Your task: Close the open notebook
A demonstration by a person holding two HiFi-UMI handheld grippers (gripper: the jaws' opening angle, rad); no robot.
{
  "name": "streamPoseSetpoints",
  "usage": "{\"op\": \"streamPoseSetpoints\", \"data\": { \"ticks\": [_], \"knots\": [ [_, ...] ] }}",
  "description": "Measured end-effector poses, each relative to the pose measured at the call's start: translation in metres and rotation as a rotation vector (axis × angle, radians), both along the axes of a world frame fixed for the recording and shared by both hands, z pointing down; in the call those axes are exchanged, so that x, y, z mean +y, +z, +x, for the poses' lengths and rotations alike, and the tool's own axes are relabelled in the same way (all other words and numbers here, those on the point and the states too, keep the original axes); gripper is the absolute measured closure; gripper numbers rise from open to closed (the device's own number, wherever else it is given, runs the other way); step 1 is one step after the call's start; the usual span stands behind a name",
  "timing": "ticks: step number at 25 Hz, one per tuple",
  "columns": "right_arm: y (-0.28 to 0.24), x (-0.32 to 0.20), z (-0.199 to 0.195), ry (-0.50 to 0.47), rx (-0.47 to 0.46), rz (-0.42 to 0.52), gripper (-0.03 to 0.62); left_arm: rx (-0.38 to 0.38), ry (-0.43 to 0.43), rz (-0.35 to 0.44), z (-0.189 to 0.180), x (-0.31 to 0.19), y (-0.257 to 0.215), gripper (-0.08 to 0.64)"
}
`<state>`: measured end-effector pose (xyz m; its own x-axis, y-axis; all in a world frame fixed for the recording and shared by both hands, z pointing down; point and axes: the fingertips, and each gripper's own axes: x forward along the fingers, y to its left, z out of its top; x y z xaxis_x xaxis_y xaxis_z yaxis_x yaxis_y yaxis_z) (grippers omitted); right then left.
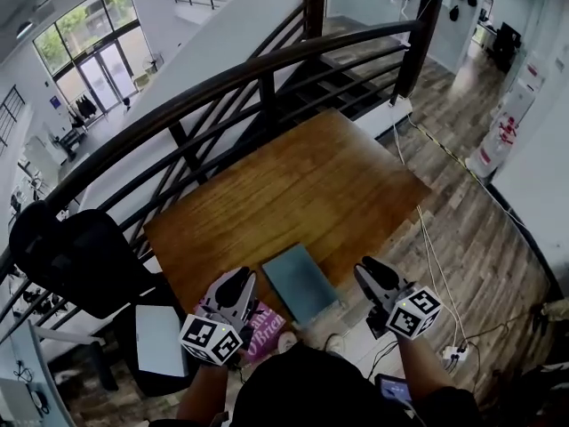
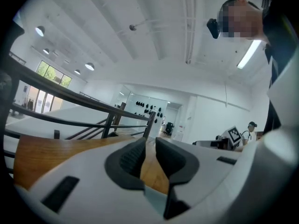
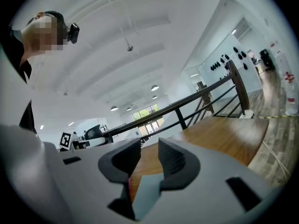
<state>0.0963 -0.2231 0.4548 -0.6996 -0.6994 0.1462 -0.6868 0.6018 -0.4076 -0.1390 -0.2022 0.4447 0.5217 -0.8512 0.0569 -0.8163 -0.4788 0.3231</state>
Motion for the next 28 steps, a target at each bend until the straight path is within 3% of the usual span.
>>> {"op": "streamPoseSetpoints", "data": {
  "ticks": [9,14,18,28],
  "knots": [
    [-0.032,-0.009,0.044,0.028,-0.053,0.059,0.527,-0.027,-0.034,0.047,0.029,-0.006,-0.024,0.486],
    [-0.043,0.002,0.062,0.057,-0.007,0.119,0.594,-0.048,-0.042,0.056,0.046,0.004,-0.029,0.502],
    [-0.039,0.013,0.071,0.046,0.081,0.17,0.597,-0.069,-0.055,0.074,0.054,0.015,-0.028,0.514],
    [-0.039,0.008,0.084,0.068,0.052,0.165,0.597,-0.042,-0.082,0.032,0.057,0.03,-0.017,0.529]
  ]
}}
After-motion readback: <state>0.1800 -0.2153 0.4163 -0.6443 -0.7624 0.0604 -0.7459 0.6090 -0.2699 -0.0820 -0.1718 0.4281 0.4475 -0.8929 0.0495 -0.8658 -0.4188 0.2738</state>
